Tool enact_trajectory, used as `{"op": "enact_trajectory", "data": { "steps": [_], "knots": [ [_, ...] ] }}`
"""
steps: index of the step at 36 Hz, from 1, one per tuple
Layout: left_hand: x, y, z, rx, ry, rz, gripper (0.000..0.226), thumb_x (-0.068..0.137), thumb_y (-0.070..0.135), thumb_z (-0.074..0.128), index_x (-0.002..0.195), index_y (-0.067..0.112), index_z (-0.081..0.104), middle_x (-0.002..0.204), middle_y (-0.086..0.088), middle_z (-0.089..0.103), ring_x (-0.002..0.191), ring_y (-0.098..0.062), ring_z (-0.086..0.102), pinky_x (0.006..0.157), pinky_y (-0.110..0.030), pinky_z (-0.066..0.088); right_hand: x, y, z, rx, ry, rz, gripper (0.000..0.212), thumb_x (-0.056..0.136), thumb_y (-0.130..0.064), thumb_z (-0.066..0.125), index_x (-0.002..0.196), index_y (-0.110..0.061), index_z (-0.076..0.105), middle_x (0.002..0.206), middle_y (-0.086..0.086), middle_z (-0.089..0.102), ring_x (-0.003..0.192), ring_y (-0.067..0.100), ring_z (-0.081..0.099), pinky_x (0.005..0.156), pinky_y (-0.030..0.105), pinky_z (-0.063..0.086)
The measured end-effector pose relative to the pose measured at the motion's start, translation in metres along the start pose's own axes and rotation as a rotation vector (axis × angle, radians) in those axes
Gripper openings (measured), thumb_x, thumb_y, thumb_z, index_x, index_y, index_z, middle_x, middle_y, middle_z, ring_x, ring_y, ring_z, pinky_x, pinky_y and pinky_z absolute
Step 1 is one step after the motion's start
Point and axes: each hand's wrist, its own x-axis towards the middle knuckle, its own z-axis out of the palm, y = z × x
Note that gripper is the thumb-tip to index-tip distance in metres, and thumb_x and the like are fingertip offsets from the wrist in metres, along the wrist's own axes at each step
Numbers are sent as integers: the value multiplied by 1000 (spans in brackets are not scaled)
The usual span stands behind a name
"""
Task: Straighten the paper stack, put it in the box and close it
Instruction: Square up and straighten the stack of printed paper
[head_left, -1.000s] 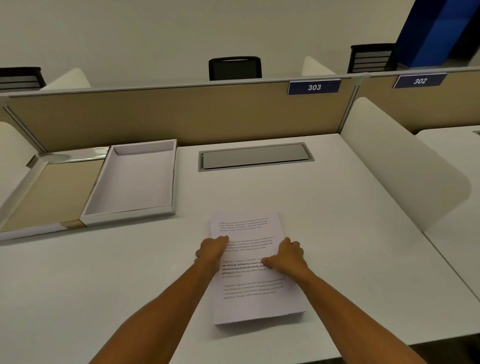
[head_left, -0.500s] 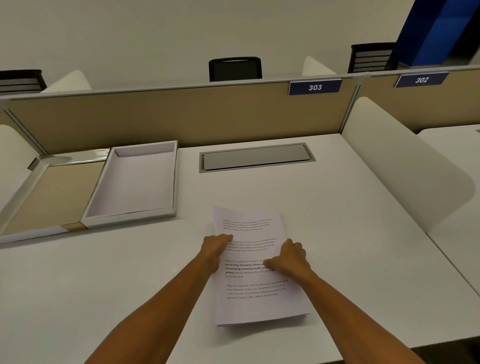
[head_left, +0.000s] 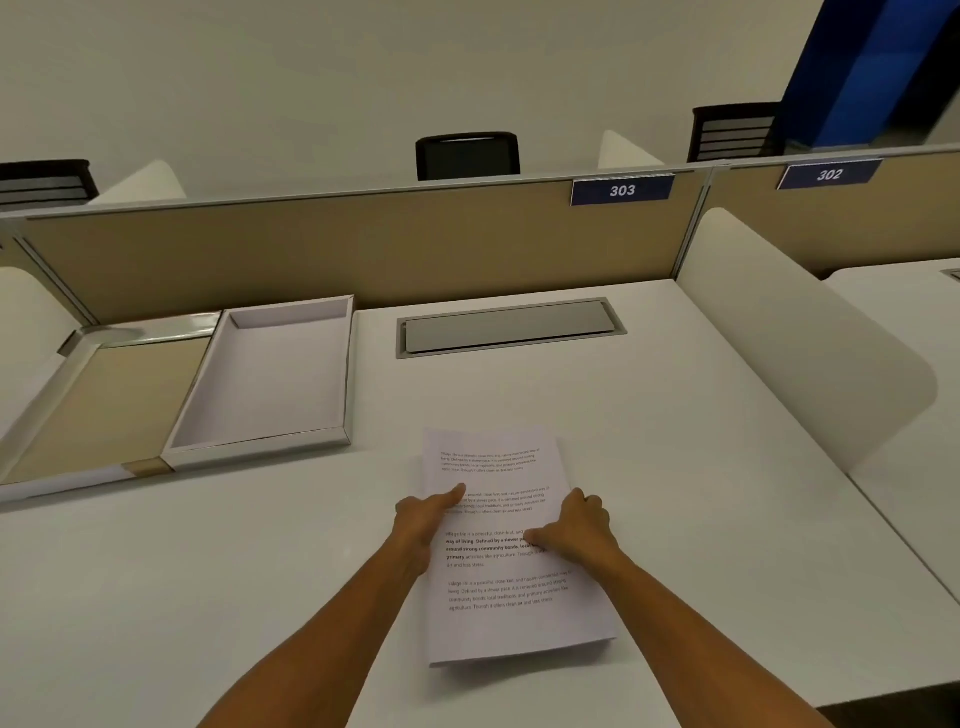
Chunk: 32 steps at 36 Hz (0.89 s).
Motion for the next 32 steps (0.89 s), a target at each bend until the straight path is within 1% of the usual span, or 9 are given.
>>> {"op": "enact_trajectory", "data": {
  "steps": [6,11,18,21,24,26,28,30,32],
  "knots": [
    [-6,-4,-3,-80,-16,-27,40,73,7,84,107,-6,70,97,-23,76,83,-40,75,66,-48,63,2,2,0,21,-4,14,92,68,-50,84,136,-8,39,135,14,44,127,30,47,103,43,50],
    [-14,3,1,-38,-45,38,31,75,3,81,100,1,62,93,-21,75,78,-38,75,66,-47,62,4,3,0,39,-14,22,88,69,-47,84,134,-9,41,134,14,44,126,29,48,102,43,51],
    [-15,6,1,42,-68,133,42,75,2,82,111,2,61,103,-20,75,75,-33,77,59,-41,63,5,3,-3,87,-45,43,87,68,-44,86,133,-8,42,134,14,43,127,30,46,104,41,49],
    [-20,9,2,52,-94,202,37,76,0,80,111,4,67,102,-18,77,79,-34,77,63,-42,63,11,7,-7,151,-107,57,98,54,-53,90,131,-10,46,132,11,46,124,30,51,101,42,51],
    [-29,13,4,57,-132,267,37,76,2,80,110,6,68,104,-18,77,82,-36,77,69,-46,63,22,17,-14,337,-153,22,104,34,-69,89,117,-15,58,122,6,60,112,26,62,90,38,57],
    [-36,18,4,77,-157,315,41,75,5,81,113,9,65,106,-16,76,83,-37,76,70,-49,63,23,17,-23,523,-169,-31,92,43,-64,91,113,-15,59,118,4,65,108,22,66,84,33,59],
    [-43,24,3,91,-187,367,45,75,7,82,116,12,64,107,-14,76,84,-38,76,69,-51,63,20,16,-34,678,-217,-71,104,47,-59,93,127,-13,45,122,4,66,108,21,68,94,41,58],
    [-50,30,1,111,-217,424,44,76,10,82,116,14,64,106,-12,76,85,-38,76,69,-50,63,21,20,-40,887,-297,-100,100,61,-40,94,135,-22,29,126,9,64,111,28,68,99,51,55],
    [-56,36,0,149,-237,489,42,77,12,81,116,17,65,105,-9,77,86,-36,76,71,-50,63,19,22,-45,1031,-362,-151,91,70,-27,90,139,-21,32,128,14,66,112,35,69,96,57,54]
  ]
}}
